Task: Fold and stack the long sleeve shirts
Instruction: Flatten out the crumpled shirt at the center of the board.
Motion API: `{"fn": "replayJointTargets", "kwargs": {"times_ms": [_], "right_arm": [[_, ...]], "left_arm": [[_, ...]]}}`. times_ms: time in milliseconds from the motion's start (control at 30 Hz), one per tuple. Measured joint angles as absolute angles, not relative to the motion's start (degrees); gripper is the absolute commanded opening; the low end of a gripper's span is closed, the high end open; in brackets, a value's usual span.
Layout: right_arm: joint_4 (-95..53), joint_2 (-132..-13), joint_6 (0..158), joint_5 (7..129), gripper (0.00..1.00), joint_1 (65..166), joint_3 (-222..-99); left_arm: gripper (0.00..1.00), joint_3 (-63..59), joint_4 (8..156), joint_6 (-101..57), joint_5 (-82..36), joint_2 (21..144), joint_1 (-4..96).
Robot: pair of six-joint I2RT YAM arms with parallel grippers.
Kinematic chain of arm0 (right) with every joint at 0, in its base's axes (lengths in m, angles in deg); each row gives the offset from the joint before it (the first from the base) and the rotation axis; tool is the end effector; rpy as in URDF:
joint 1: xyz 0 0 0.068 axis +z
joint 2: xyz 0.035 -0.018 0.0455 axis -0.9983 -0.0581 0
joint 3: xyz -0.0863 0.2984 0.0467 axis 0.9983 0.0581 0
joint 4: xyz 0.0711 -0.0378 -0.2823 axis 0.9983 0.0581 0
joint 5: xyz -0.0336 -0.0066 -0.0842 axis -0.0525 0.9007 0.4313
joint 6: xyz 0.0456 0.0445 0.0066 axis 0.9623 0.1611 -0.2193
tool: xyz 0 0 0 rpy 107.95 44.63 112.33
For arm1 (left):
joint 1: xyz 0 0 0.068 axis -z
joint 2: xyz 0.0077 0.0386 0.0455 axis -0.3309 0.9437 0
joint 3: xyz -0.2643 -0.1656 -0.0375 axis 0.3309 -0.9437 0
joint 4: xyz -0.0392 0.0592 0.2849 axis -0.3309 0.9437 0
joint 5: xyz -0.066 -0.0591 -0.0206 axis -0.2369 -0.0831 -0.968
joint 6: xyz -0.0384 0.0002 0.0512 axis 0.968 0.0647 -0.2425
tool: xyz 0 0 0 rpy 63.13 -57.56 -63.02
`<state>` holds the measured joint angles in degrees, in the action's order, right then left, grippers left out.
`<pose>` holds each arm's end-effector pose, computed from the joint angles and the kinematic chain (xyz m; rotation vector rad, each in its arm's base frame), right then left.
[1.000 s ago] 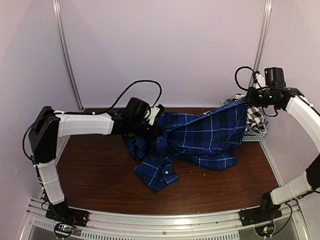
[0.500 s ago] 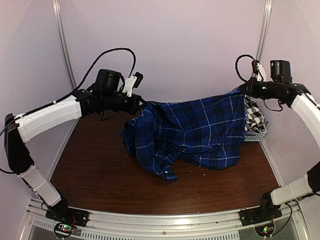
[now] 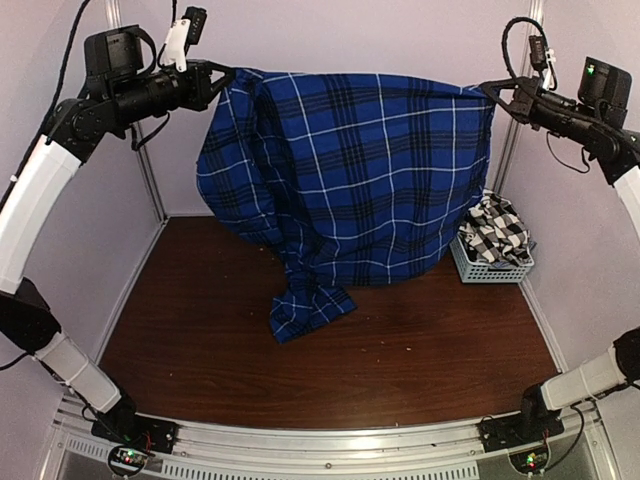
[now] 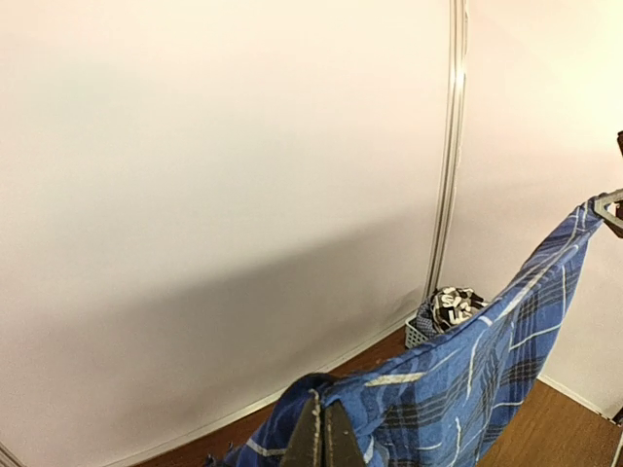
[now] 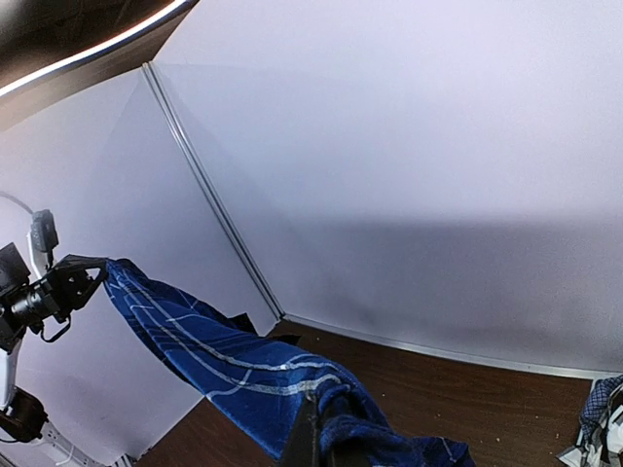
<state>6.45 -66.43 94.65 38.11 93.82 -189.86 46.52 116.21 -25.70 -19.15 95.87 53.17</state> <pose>0.2615 0.0634 0.6031 -0.3310 1.5908 0.9081 0.2822 -0.1935 0.6185 0.4196 1.5514 -0.6228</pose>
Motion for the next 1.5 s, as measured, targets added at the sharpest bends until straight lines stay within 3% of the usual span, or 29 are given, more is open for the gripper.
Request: {"fn": "replayJointTargets", "kwargs": {"times_ms": [333,1033,1267,1500], "right_arm": [[6.2,-63.0,98.8,32.0,0.00,95.1,-187.2],[0.3,-41.0,119.9,17.0,0.00,97.9,-182.7],[3.1,-41.3,119.0,21.1,0.00,97.9,-177.6],[3.8,-46.6,113.4,33.7,0.00,97.8,-162.2]], "left_arm": [[0.00,38.8,121.4,-24.6,-24.6,85.8,53.1],[0.00,30.4,120.6,-10.9,-47.0,60.0,53.6],[0.00,31.5,124.3,-12.2,-39.5,64.3,53.6],[0.00,28.1,123.7,-18.0,-24.5,77.2,53.1]]}}
